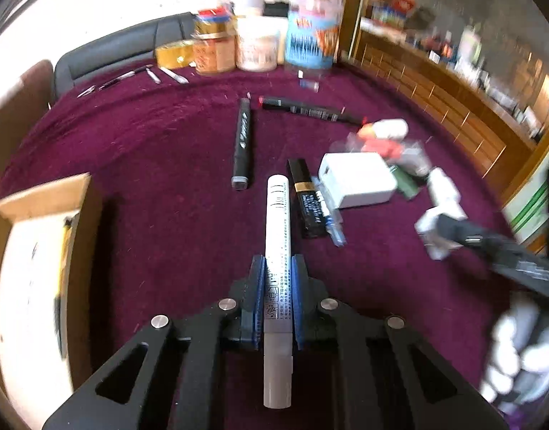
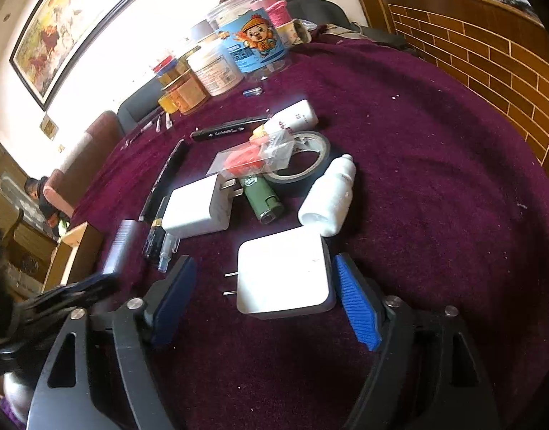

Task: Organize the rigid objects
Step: 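Carry the white marker and charger into the box and open both tools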

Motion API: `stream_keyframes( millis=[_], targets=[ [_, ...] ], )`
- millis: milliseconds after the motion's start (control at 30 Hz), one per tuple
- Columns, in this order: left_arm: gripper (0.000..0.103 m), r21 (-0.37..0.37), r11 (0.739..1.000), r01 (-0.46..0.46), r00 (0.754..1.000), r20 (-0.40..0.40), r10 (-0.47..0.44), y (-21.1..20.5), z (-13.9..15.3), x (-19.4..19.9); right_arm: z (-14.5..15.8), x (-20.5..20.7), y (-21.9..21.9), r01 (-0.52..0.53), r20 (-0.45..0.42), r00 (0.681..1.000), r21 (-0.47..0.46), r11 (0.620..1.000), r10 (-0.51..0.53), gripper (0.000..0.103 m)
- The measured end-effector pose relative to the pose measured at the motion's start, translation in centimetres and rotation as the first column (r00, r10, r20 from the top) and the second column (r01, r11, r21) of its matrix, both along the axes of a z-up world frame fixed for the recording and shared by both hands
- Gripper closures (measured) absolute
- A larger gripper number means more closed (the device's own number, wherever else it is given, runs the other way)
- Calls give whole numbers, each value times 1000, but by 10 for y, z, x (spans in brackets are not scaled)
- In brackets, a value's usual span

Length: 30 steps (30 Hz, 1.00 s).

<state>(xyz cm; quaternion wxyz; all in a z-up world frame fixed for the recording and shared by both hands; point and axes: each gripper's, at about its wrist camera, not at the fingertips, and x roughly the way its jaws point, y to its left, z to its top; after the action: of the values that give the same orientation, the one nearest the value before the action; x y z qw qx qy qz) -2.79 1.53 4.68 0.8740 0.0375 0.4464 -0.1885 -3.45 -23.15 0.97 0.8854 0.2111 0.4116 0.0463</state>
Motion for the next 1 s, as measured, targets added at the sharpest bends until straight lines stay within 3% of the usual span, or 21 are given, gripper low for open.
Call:
stream_keyframes(
  millis=[67, 167, 267, 400, 567, 767, 1000],
  targets=[
    [92, -75, 997, -11, 1000, 24, 13, 20, 19, -17, 1, 1, 7, 0, -16, 1000, -51, 999, -1, 25],
    [92, -144, 989, -16, 998, 59, 25, 42, 40, -35, 3, -2, 17, 23, -47, 998, -151, 988, -30, 52],
    [92, -202, 979, -27, 995, 89, 46, 67, 55, -50, 7, -13, 17, 4, -70, 997, -101, 995, -11, 52],
    [92, -243, 967, -74, 991, 92, 99, 111, 64, -55, 30, -31, 27, -38, -32, 999, -79, 996, 35, 52],
    [92, -268, 941, -208, 973, 44, 228, 179, 55, -43, 62, -30, 75, -170, 17, 985, -65, 983, 171, 52],
    [92, -277, 903, -328, 943, -36, 331, 239, 33, -15, 76, -9, 169, -367, 14, 930, -57, 928, 368, 51],
    [92, -288, 865, -411, 911, -148, 384, 266, -2, 35, 63, 33, 293, -556, -21, 830, -110, 824, 558, 51]
  ],
)
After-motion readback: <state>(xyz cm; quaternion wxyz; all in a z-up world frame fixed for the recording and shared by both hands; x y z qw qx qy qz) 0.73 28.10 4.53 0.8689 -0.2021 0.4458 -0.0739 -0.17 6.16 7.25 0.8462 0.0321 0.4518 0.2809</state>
